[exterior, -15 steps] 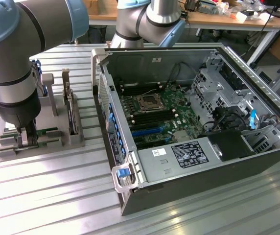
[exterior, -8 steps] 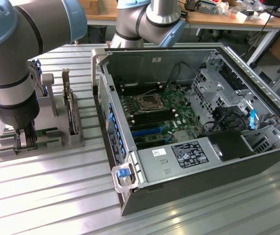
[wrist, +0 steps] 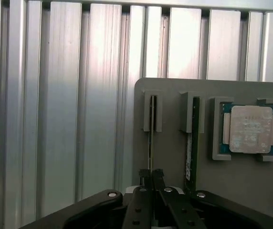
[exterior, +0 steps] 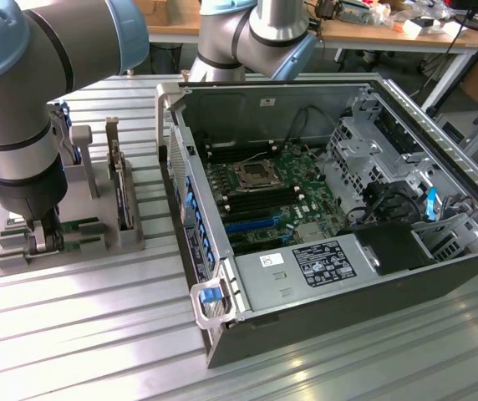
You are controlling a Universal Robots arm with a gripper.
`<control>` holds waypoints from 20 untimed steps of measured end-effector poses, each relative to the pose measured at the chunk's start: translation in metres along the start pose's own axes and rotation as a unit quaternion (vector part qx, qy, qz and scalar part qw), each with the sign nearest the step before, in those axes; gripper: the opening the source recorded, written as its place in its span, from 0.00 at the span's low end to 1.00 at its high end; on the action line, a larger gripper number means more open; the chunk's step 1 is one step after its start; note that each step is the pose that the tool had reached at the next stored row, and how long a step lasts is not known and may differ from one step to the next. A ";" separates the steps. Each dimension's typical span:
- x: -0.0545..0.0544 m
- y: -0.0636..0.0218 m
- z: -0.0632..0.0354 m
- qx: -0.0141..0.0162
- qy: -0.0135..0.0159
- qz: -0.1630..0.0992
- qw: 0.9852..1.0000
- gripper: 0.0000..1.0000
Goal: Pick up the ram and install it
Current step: 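Pick up the ram and move it above insertion slot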
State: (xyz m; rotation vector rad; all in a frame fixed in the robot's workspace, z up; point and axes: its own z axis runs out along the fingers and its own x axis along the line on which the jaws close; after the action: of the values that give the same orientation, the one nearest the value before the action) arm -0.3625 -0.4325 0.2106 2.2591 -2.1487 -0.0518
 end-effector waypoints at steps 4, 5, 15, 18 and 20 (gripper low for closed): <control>0.000 0.0000 -0.0008 0.000 0.000 0.000 1.000 0.12; 0.000 0.0000 -0.0010 0.000 0.000 0.000 1.000 0.12; 0.000 0.0002 -0.0050 0.000 0.000 0.000 1.000 0.12; 0.000 0.0003 -0.0086 0.000 0.000 0.000 1.000 0.12; 0.000 0.0005 -0.0112 0.000 0.000 0.000 1.000 0.12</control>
State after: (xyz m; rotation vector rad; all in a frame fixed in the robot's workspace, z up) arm -0.3625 -0.4325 0.2219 2.2593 -2.1488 -0.0509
